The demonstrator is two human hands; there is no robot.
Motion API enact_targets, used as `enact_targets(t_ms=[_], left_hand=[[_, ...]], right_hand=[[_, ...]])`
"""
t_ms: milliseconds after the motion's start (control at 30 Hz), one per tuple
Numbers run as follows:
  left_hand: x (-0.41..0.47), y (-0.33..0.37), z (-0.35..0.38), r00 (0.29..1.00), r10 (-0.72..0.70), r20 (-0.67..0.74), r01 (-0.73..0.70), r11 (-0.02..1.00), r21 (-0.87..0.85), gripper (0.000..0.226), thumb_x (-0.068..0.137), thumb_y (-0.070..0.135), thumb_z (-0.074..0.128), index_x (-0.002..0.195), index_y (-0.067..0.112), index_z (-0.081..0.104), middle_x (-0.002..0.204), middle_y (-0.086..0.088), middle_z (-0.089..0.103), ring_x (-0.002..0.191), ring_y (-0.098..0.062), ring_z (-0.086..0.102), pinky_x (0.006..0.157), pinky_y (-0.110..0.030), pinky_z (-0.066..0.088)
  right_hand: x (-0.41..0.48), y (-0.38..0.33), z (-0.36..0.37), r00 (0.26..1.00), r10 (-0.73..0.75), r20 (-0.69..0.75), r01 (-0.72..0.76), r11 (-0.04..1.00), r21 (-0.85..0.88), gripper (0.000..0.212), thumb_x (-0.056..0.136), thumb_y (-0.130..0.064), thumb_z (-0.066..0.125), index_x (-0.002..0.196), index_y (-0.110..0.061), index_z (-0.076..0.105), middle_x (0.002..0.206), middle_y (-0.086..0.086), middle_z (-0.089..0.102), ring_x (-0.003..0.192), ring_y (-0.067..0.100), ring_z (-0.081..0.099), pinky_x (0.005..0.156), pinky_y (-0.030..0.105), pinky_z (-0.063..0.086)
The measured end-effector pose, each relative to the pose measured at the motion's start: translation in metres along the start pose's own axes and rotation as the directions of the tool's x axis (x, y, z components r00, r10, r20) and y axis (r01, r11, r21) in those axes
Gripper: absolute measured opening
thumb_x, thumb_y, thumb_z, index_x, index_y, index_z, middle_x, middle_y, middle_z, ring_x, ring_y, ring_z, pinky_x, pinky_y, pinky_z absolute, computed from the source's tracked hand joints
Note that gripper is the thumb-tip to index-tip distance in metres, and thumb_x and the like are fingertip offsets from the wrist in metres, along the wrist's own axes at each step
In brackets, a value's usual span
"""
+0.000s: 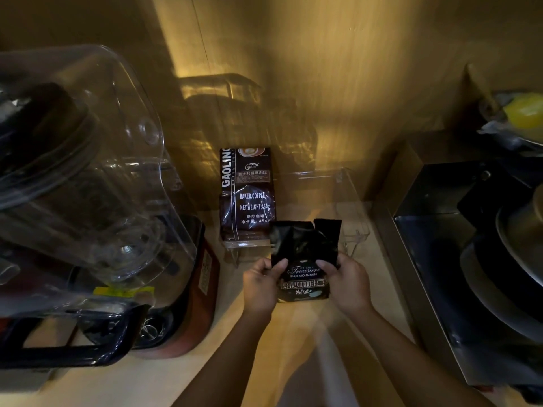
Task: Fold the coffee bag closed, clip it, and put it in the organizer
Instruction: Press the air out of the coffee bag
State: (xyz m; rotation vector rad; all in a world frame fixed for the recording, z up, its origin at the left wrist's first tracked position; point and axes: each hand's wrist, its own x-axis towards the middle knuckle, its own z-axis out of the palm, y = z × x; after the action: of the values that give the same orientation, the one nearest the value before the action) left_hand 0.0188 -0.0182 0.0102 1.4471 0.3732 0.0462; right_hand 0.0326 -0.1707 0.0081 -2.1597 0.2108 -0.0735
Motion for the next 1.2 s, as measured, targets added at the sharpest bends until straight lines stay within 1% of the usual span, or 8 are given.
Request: enact_targets(t_ms=[233, 300, 433, 533, 767, 867, 967, 1200], left_hand=[[0.002, 0.003, -0.011, 0.99, -0.096, 0.103, 0.107, 0.989, -0.105, 0.014, 0.091, 0.012, 0.05, 0.078, 0.005, 0.051, 0.076, -0.006, 0.057, 0.071, -0.014, 0.057, 0.064, -0.028, 0.046], [0.006, 0.005, -0.018, 0.98, -0.143, 0.141, 0.158, 0.982, -0.102, 0.013, 0.083, 0.006, 0.06, 0.086, 0.01, 0.048, 0.087, -0.008, 0.056, 0.082, -0.022, 0.059, 0.07, -0.036, 0.05], [0.012, 0.006, -0.025, 0.946, -0.112, 0.305, 0.087, 0.992, 0.096, 0.059, 0.065, 0.002, 0.077, 0.115, 0.017, 0.05, 0.107, -0.006, 0.061, 0.097, -0.024, 0.062, 0.073, -0.036, 0.057], [0.007, 0.004, -0.018, 0.933, -0.117, 0.341, 0.06, 0.983, 0.172, 0.037, 0.063, -0.004, 0.077, 0.092, 0.017, 0.067, 0.094, -0.002, 0.07, 0.083, -0.013, 0.067, 0.058, -0.019, 0.054], [0.001, 0.002, -0.008, 0.961, -0.03, 0.276, -0.016, 0.986, 0.164, 0.033, 0.063, -0.015, 0.071, 0.088, 0.007, 0.067, 0.086, -0.009, 0.071, 0.078, -0.019, 0.067, 0.062, -0.024, 0.056], [-0.002, 0.003, -0.004, 0.952, -0.07, 0.299, 0.025, 0.988, 0.153, 0.03, 0.063, -0.019, 0.069, 0.09, -0.007, 0.065, 0.065, 0.004, 0.073, 0.061, -0.008, 0.067, 0.051, -0.016, 0.052], [-0.008, 0.002, -0.001, 0.963, -0.055, 0.266, 0.021, 0.991, 0.132, 0.031, 0.061, -0.015, 0.074, 0.091, -0.008, 0.067, 0.078, -0.009, 0.072, 0.064, -0.01, 0.068, 0.055, -0.018, 0.053], [-0.011, 0.003, -0.002, 0.974, -0.042, 0.224, 0.02, 0.995, 0.098, 0.019, 0.07, -0.009, 0.069, 0.088, -0.002, 0.068, 0.062, 0.009, 0.074, 0.063, -0.009, 0.069, 0.053, -0.017, 0.054]], right_hand=[[0.009, 0.004, -0.007, 0.986, 0.117, 0.12, -0.157, 0.889, 0.43, 0.037, 0.083, -0.008, 0.06, 0.052, -0.018, 0.043, 0.053, 0.0, 0.048, 0.055, 0.018, 0.046, 0.054, 0.03, 0.037], [0.014, 0.006, -0.011, 0.973, 0.156, 0.172, -0.225, 0.816, 0.532, 0.018, 0.079, -0.004, 0.064, 0.073, -0.016, 0.052, 0.068, 0.006, 0.061, 0.067, 0.024, 0.059, 0.055, 0.03, 0.045], [0.018, 0.015, -0.011, 0.915, 0.056, 0.401, -0.297, 0.766, 0.571, 0.054, 0.065, 0.0, 0.075, 0.105, -0.029, 0.053, 0.094, 0.008, 0.07, 0.086, 0.024, 0.068, 0.062, 0.033, 0.056], [0.015, 0.018, -0.003, 0.908, -0.029, 0.418, -0.22, 0.815, 0.536, 0.049, 0.054, 0.0, 0.081, 0.092, -0.027, 0.063, 0.099, 0.01, 0.067, 0.095, 0.03, 0.064, 0.078, 0.044, 0.054], [0.015, 0.02, -0.004, 0.96, -0.024, 0.278, -0.048, 0.968, 0.248, 0.055, 0.048, -0.009, 0.087, 0.098, -0.017, 0.065, 0.113, -0.012, 0.04, 0.119, 0.021, 0.04, 0.102, 0.04, 0.038], [0.008, 0.017, -0.003, 0.923, -0.02, 0.385, -0.166, 0.881, 0.444, 0.064, 0.051, 0.003, 0.083, 0.106, -0.018, 0.059, 0.114, 0.0, 0.057, 0.111, 0.022, 0.054, 0.09, 0.034, 0.049], [0.004, 0.014, 0.0, 0.899, -0.018, 0.437, -0.233, 0.825, 0.514, 0.063, 0.048, 0.003, 0.084, 0.106, -0.007, 0.059, 0.099, 0.009, 0.068, 0.092, 0.02, 0.064, 0.071, 0.02, 0.053], [0.002, 0.002, -0.002, 0.934, -0.032, 0.357, -0.181, 0.816, 0.549, 0.032, 0.057, 0.004, 0.079, 0.085, -0.009, 0.069, 0.085, 0.012, 0.072, 0.077, 0.02, 0.069, 0.068, 0.026, 0.056]])
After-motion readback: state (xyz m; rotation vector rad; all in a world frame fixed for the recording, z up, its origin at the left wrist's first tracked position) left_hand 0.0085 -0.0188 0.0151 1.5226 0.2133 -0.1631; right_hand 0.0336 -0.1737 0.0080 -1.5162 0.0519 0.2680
